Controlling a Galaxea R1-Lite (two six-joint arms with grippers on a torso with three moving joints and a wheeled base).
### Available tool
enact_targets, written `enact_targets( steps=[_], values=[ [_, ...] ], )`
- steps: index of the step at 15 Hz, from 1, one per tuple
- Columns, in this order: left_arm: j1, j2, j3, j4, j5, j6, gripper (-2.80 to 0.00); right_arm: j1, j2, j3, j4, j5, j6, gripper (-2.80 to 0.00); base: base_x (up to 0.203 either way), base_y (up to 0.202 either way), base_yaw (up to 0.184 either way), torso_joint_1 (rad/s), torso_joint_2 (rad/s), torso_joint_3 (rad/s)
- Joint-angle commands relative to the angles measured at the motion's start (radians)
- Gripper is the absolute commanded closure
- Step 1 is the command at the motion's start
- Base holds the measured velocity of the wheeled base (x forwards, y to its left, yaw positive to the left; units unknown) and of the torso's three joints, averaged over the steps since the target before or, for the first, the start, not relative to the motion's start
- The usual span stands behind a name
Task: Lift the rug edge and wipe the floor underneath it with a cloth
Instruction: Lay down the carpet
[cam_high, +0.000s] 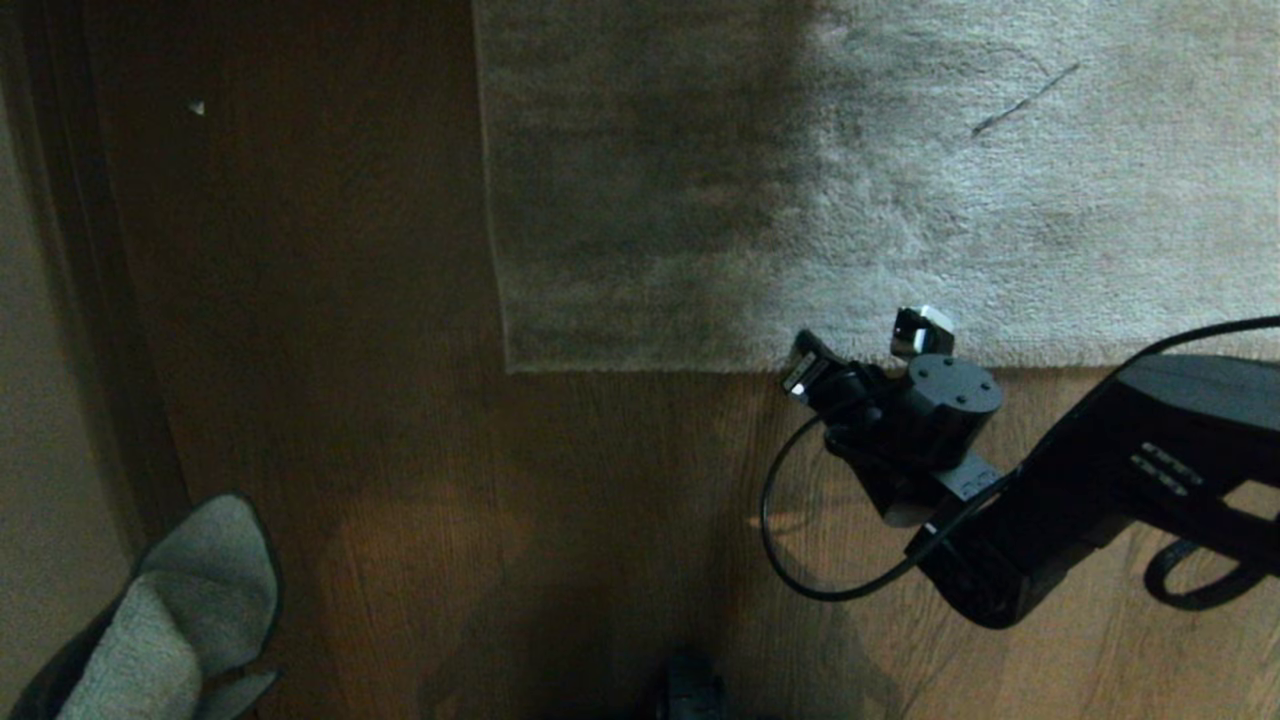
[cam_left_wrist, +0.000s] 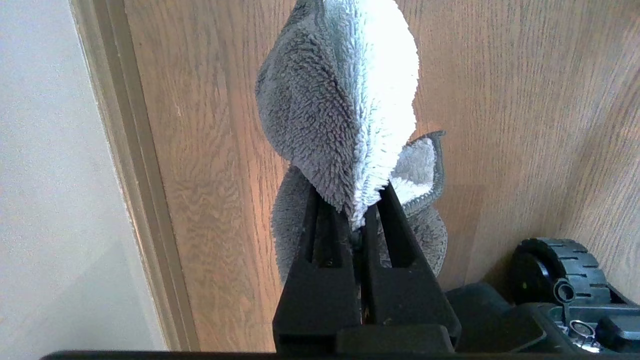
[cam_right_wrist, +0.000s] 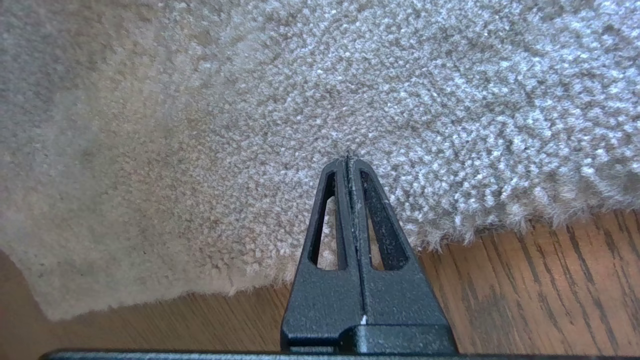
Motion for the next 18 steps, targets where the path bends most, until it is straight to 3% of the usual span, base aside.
enact_targets(
  steps=[1, 5, 8, 11, 15, 18],
  values=[
    [0.000, 0.000, -0.001, -0.001, 0.001, 0.000, 0.00, 0.001, 0.006, 0.002, -0.046, -0.003, -0.001, 0.00, 0.000, 0.000, 0.000, 0.000, 0.00, 0.000],
    [0.001, 0.000, 0.000, -0.001, 0.001, 0.000, 0.00, 0.052, -0.069, 0.009, -0.046, -0.003, 0.002, 0.00, 0.000, 0.000, 0.000, 0.000, 0.00, 0.000],
    [0.001, 0.000, -0.001, -0.001, 0.001, 0.000, 0.00, 0.133, -0.150, -0.002, -0.046, -0.001, -0.002, 0.00, 0.000, 0.000, 0.000, 0.000, 0.00, 0.000],
    [0.000, 0.000, -0.001, -0.001, 0.001, 0.000, 0.00, 0.197, -0.177, -0.078, -0.046, 0.000, -0.005, 0.00, 0.000, 0.000, 0.000, 0.000, 0.00, 0.000],
    [0.000, 0.000, -0.001, -0.001, 0.001, 0.000, 0.00, 0.208, -0.084, -0.112, -0.046, -0.004, -0.015, 0.00, 0.000, 0.000, 0.000, 0.000, 0.00, 0.000],
    [0.000, 0.000, -0.001, -0.001, 0.001, 0.000, 0.00, 0.208, 0.018, -0.227, -0.046, -0.028, 0.008, 0.00, 0.000, 0.000, 0.000, 0.000, 0.00, 0.000]
  ],
)
